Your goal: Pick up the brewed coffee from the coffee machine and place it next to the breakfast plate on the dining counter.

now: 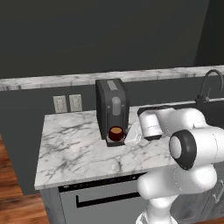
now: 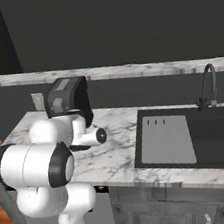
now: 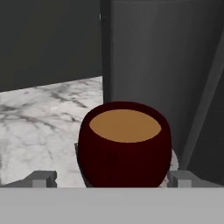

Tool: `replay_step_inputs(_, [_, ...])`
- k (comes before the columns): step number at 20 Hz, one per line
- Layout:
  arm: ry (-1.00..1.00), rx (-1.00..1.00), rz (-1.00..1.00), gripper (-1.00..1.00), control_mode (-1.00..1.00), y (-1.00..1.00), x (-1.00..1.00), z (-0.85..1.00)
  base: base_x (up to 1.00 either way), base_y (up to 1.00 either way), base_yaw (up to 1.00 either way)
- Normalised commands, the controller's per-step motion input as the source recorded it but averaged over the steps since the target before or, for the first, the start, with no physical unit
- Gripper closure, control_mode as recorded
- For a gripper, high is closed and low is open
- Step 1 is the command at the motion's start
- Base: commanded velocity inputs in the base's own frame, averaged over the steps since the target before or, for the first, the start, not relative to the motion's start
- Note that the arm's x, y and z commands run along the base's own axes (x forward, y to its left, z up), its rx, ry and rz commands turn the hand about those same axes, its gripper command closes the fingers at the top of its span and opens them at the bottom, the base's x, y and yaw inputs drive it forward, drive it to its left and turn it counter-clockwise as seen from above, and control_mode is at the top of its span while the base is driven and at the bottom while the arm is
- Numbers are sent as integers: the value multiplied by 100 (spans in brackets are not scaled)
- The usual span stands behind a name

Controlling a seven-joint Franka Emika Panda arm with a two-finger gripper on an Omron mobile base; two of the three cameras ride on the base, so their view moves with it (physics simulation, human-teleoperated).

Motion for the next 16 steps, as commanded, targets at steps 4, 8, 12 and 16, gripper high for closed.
replay_step_inputs(4, [0,0,3,-100,-100,4,22,-12,0,0,0])
replay_step_inputs(8, [0,0,2,100,-100,11,25,-5,0,0,0])
replay_step_inputs(12, [0,0,1,100,-100,15,17,-3,0,0,0])
replay_step_inputs(16, [0,0,0,100,-100,1,3,0,0,0,0])
